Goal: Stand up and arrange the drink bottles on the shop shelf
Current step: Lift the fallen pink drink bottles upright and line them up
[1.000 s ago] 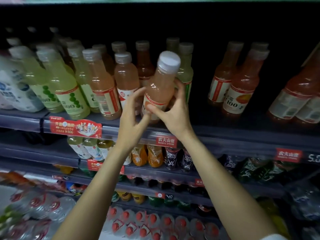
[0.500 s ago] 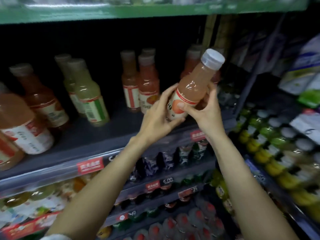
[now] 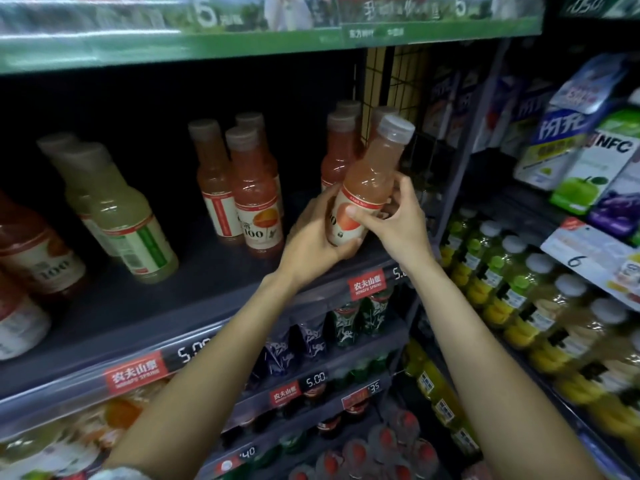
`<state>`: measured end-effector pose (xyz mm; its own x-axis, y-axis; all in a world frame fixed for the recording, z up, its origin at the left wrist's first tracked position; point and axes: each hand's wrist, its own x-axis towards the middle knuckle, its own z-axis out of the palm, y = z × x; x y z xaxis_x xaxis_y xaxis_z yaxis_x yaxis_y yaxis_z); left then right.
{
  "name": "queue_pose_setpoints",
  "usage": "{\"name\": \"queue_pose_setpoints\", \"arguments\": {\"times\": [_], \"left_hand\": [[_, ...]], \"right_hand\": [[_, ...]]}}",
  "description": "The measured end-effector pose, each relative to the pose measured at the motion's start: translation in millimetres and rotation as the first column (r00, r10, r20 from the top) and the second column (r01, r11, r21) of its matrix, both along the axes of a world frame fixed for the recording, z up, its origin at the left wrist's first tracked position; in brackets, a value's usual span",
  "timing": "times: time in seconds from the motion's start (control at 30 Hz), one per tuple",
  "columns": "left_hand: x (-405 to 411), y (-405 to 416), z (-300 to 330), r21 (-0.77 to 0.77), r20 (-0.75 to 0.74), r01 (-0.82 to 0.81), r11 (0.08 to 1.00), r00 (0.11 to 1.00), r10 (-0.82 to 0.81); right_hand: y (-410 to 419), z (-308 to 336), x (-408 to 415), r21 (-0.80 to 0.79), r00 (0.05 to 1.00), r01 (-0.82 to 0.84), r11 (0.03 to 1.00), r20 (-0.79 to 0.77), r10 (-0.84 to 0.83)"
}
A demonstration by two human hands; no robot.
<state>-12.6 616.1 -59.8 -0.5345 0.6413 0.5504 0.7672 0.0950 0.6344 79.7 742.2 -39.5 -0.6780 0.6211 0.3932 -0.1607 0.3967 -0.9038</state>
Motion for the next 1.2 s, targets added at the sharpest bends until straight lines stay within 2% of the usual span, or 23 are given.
{"name": "queue_pose_setpoints", "arguments": {"times": [0.07,0.2,0.27,0.3,0.37,0.43,0.53,0.73,0.93,1.03,1.2], "left_hand": [[-5,-11,-2,-0.008,-0.027,-0.052,0.999,0.998,0.052],[-12,-37,-4,0.026,-0.09,-0.271,0.962,0.958,0.272],[-12,-54,-5,0.12,-0.018,-0.324,0.938,0.944,0.329],[-12,-63,-5,0.165,0.048,-0.346,0.923,0.938,0.343],[-14,-80,-2,0.253,0.147,-0.392,0.885,0.919,0.365],[-20,-97,1,0.304,0.178,-0.44,0.845,0.897,0.404],[-28,-118,2,0.263,0.186,-0.504,0.823,0.863,0.47],[-30,-135,-6,0.163,0.185,-0.583,0.796,0.811,0.556],[-34,-124,-8,0.101,0.209,-0.587,0.804,0.802,0.559],[-37,-113,-11,0.075,0.216,-0.565,0.822,0.814,0.539],[-41,-98,-16,0.044,0.246,-0.551,0.833,0.814,0.526]], "right_hand": [[-8,-2,-9,-0.025,0.999,-0.042,0.999,-0.007,0.042],[-29,3,-23,-0.013,0.986,-0.167,0.986,0.007,0.167],[-33,6,-30,-0.032,0.953,-0.302,0.953,-0.003,0.302],[-33,5,-36,-0.019,0.952,-0.307,0.952,-0.006,0.307],[-41,-1,-49,0.017,0.964,-0.264,0.964,0.008,0.264],[-56,-12,-64,0.145,0.981,-0.19,0.971,0.051,0.185],[-83,-21,-79,0.242,0.981,-0.189,0.952,0.097,0.17],[-105,-11,-101,0.248,0.971,-0.107,0.963,0.234,0.047],[-88,-16,-65,0.257,0.999,0.008,0.966,0.044,-0.02],[-67,-13,-43,0.226,0.995,0.079,0.971,0.043,-0.091],[-33,-12,-16,0.299,0.967,0.219,0.929,0.065,-0.248]]}}
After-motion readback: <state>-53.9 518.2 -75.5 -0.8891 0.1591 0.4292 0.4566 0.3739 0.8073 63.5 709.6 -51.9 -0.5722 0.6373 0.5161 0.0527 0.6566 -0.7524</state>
